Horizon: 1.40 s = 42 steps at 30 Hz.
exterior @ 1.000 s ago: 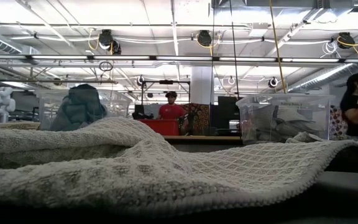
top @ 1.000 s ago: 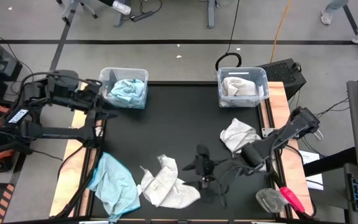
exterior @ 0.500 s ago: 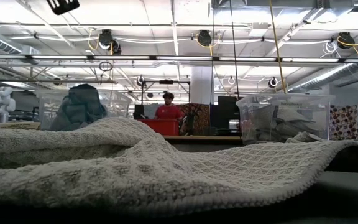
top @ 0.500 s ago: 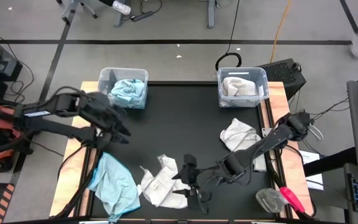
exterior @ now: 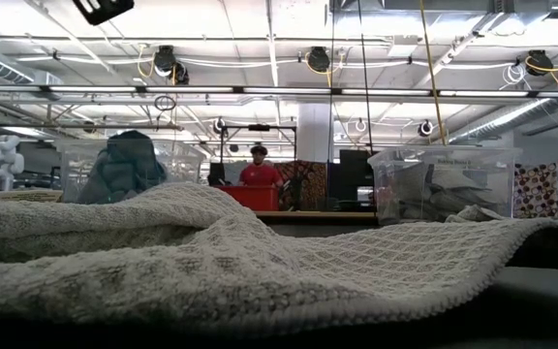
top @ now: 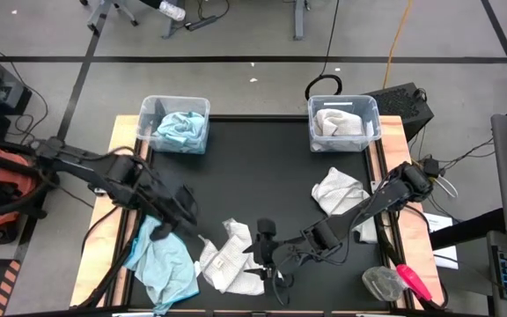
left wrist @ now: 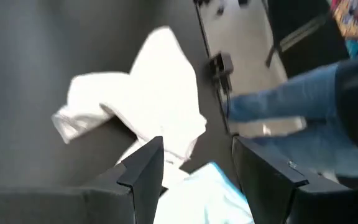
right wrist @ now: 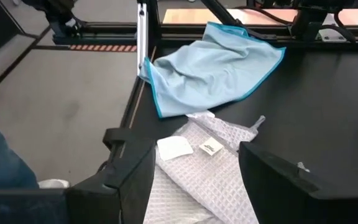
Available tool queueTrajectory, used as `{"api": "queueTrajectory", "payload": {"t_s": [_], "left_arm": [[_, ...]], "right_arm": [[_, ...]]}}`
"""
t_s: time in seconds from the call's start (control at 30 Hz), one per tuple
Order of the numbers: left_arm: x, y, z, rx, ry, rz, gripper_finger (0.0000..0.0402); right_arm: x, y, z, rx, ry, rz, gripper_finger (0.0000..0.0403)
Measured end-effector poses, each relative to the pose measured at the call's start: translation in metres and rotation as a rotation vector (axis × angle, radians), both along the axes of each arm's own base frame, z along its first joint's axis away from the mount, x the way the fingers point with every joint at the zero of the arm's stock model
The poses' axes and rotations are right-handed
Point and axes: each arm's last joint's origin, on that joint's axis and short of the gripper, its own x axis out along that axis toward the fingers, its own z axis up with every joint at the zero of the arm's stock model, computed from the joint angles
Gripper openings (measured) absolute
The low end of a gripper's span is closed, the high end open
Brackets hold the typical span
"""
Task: Sort microfiber towel by color & place in baskets
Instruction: Put the gray towel into the right transparent bin
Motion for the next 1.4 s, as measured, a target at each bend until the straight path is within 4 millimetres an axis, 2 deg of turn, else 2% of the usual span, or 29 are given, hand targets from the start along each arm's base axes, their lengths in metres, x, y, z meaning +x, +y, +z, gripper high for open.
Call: {"api": "queueTrajectory", "payload": {"t_s": [0.33,0.47,0.6,0.77,0.93,1.13,1.4], "left_arm": [[0.014,-0.057,-0.036,0.057,0.179,-0.192,0.0198],[0.016,-0.073,-0.047,0.096,0.217,-0.205,0.0198],[0.019,-0.085,-0.053,0.092,0.219,-0.222,0.0198],[0.019,-0.094,-0.054,0.094,0.200,-0.212,0.0198],[0.018,-0.097,-0.054,0.097,0.193,-0.189,0.0198],[0.018,-0.099,-0.054,0.084,0.199,-0.164,0.0198],[0.015,-0.102,-0.054,0.090,0.198,-0.166,0.0198]], "right_arm": [[-0.004,0.001,-0.004,-0.022,0.054,0.032,0.0221],[-0.008,0.005,-0.008,-0.085,0.079,0.075,0.0221],[-0.006,0.011,-0.020,-0.163,0.091,0.129,0.0222],[0.005,0.014,-0.036,-0.172,0.091,0.128,0.0222],[0.016,0.018,-0.066,-0.204,0.138,0.129,0.0222],[0.031,0.025,-0.093,-0.234,0.098,0.128,0.0226],[0.051,0.014,-0.123,-0.241,0.089,0.058,0.0289]]}}
